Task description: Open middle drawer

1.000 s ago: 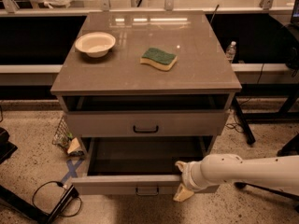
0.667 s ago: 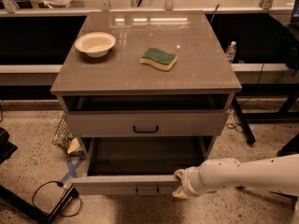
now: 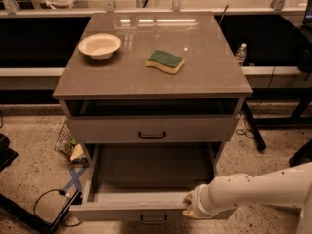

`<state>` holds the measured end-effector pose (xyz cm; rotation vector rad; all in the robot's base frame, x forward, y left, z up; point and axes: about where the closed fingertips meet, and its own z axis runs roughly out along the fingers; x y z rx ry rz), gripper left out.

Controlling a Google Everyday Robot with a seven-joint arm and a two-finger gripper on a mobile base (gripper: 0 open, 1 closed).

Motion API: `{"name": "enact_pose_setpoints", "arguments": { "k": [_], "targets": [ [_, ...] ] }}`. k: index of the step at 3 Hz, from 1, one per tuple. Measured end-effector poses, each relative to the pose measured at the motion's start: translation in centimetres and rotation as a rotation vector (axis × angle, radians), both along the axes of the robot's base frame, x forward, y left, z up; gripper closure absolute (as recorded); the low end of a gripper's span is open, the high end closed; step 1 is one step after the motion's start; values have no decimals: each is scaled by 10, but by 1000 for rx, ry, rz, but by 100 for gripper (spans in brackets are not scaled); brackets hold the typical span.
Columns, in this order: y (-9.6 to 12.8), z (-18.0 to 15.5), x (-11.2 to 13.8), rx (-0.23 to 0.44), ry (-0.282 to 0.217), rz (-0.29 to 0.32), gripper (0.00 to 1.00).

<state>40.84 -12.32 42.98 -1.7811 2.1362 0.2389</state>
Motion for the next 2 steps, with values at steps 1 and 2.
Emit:
{"name": "enact_pose_setpoints", "arguments": {
  "k": [1,2],
  "targets": [
    [0,3,0,0,0,0,97],
    [1,3,-1,0,1,1,75]
  ]
}}
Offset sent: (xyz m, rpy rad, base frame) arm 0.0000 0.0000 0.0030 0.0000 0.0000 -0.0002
